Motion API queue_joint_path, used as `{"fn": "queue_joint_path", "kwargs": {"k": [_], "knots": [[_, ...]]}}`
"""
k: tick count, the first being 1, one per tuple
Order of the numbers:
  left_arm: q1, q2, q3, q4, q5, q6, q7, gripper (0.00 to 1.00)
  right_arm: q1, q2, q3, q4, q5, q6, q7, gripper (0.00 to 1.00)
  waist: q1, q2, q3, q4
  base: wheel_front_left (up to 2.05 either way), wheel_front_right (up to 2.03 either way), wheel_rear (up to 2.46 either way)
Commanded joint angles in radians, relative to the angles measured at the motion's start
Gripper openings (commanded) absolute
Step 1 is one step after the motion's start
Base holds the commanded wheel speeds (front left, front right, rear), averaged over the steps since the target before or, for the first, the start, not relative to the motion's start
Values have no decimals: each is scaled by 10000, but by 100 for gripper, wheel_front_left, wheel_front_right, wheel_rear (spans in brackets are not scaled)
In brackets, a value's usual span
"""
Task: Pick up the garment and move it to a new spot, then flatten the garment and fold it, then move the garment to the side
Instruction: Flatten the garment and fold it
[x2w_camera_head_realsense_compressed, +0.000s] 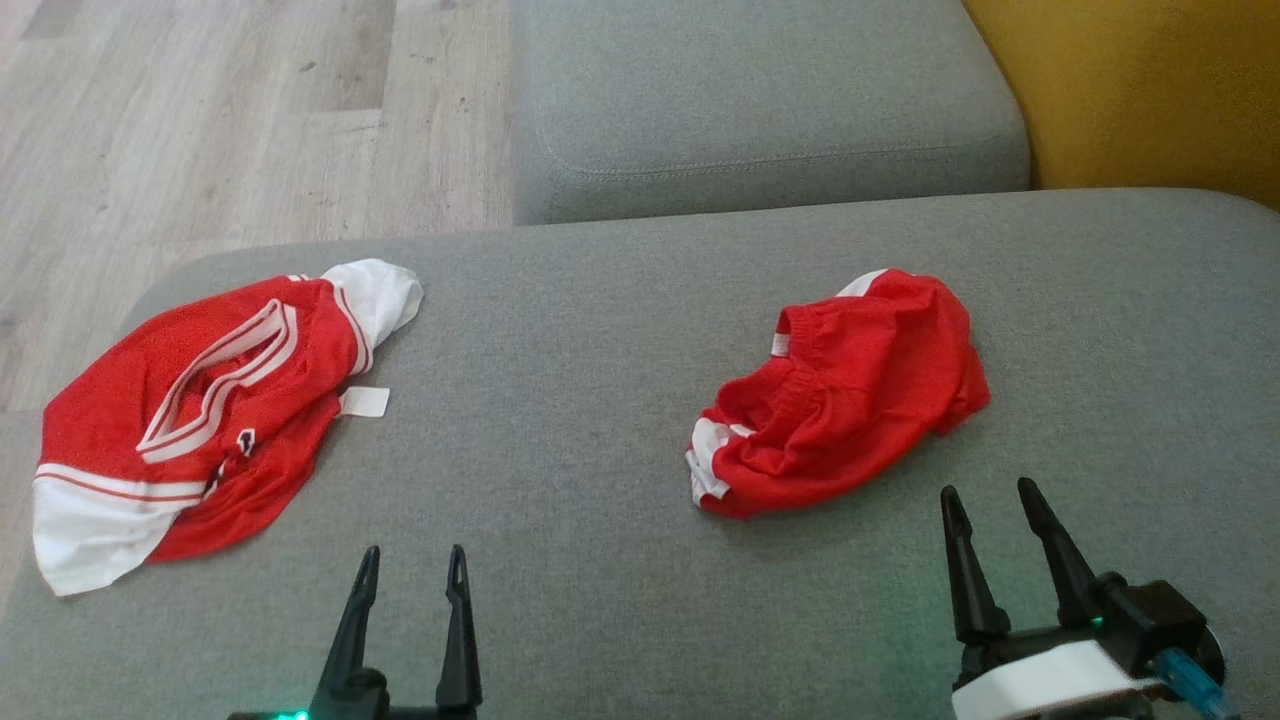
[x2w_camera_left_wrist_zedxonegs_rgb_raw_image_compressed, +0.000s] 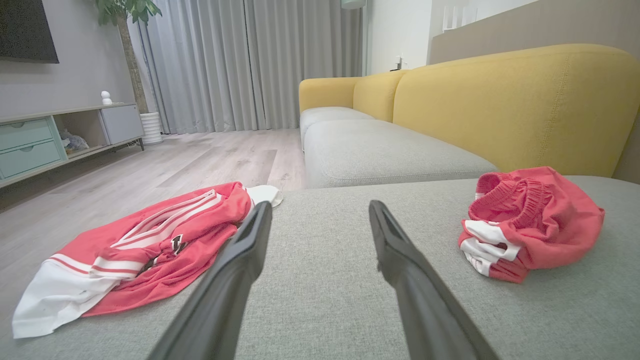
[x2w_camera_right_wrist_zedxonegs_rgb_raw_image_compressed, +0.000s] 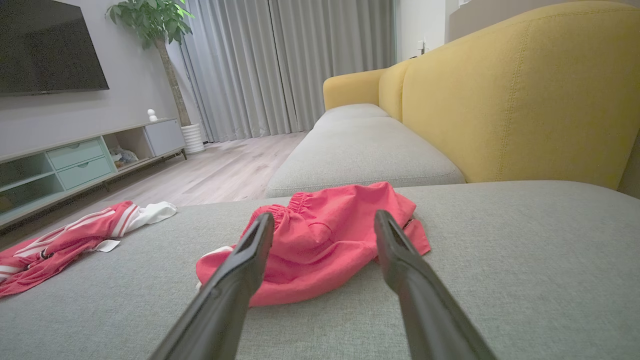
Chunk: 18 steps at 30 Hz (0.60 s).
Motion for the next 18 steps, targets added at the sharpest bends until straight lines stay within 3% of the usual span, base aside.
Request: {"fn": "queue_joint_path", "kwargs": {"k": [1, 18], "knots": [[-346, -25, 375, -296, 4, -61, -82, 100, -354, -57, 201, -321, -31, 67, -51, 100, 0, 0, 2, 0, 0, 0, 0], [-430, -26, 355, -296, -6, -46, -82, 100, -355, -38, 194, -351, -25, 67, -51, 100, 0, 0, 117, -17, 0, 0, 0]]}}
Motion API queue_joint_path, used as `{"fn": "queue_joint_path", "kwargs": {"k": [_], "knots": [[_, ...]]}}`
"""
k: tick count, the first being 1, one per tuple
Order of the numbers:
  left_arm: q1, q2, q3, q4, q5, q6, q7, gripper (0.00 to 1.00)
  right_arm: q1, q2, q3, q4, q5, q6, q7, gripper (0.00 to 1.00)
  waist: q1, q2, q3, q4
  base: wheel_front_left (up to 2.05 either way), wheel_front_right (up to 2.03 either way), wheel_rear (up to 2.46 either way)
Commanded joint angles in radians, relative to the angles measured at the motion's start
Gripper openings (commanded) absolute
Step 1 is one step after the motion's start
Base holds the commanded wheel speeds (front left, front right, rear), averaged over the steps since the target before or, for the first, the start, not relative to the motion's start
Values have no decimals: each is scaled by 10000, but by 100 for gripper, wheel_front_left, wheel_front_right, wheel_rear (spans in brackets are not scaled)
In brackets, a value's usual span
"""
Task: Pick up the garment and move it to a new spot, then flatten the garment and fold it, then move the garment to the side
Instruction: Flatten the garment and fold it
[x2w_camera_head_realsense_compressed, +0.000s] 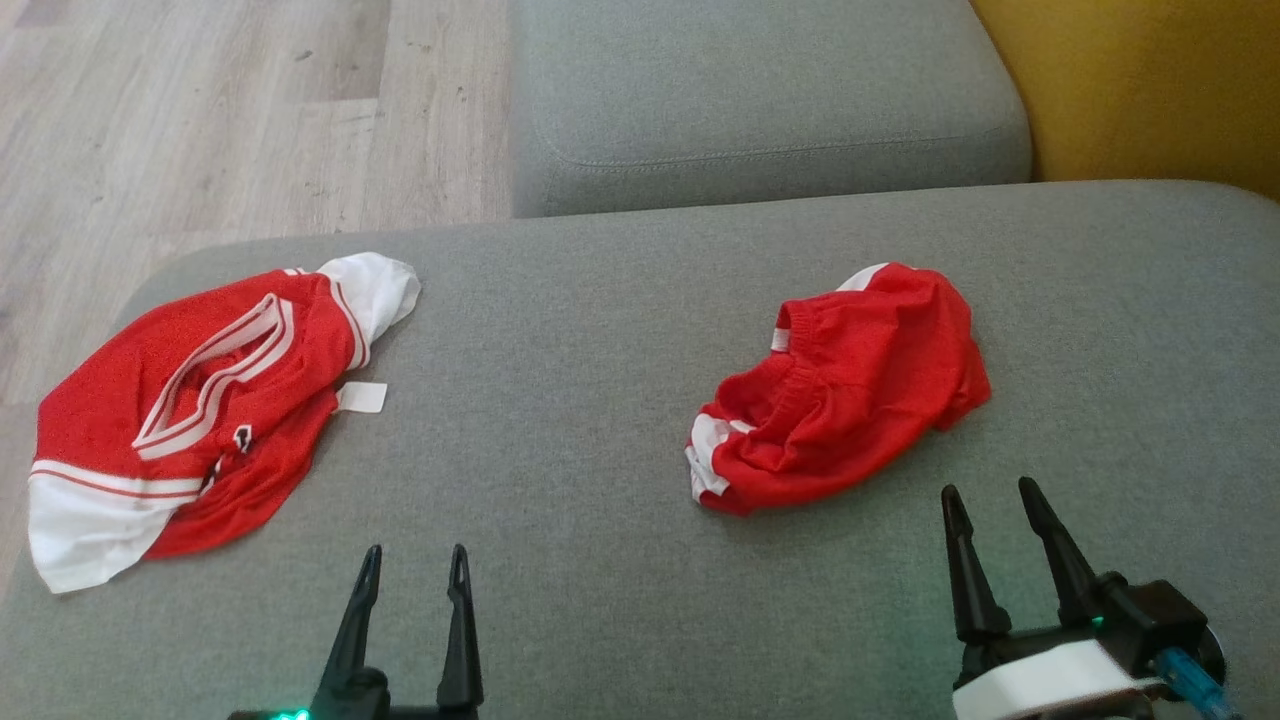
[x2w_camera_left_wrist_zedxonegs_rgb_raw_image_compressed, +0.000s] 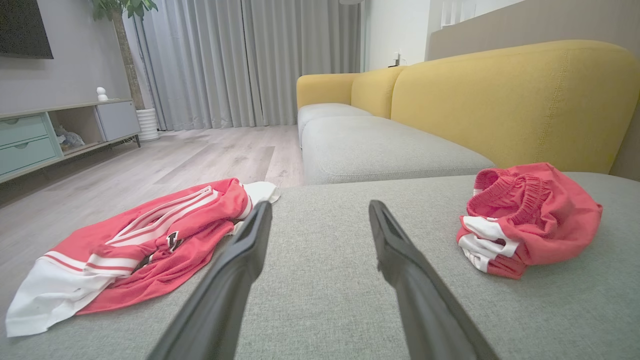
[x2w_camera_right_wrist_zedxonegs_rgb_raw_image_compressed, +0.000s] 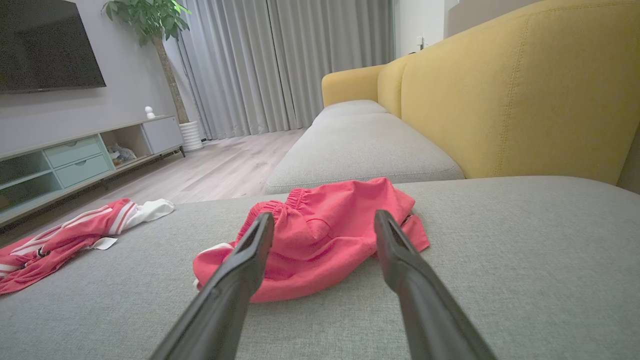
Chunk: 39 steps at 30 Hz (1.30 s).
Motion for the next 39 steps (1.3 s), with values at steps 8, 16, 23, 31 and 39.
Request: {"fn": "queue_joint_path", "kwargs": {"k": [8, 16, 23, 31, 39], "knots": [[-410, -26, 349, -330, -25, 74, -82, 100, -370, -69, 253, -364, -35, 67, -51, 100, -1, 0, 49, -59, 0, 0, 0], [-446, -26, 324, -301, -94, 134, -82, 100, -383, -110, 264, -406, -78, 67, -51, 100, -1, 0, 224, -118, 0, 0, 0], [-1056, -26, 9, -33, -653, -111, -82, 100, -534, -208, 313, -417, -125, 67, -51, 100, -1, 0, 592, -333, 0, 0, 0], [-4040, -26, -1567, 1489, -1880, -866, -82, 100, -1150, -523, 474, -668, -128, 67, -51, 100, -1, 0, 1907, -931, 0, 0, 0], [-8145, -26, -3504, 4171, -4794, -1596, 1082, 100, -2015, -714, 988, -705, -18, 67, -51, 100, -1, 0, 3074, -2289, 0, 0, 0]]}}
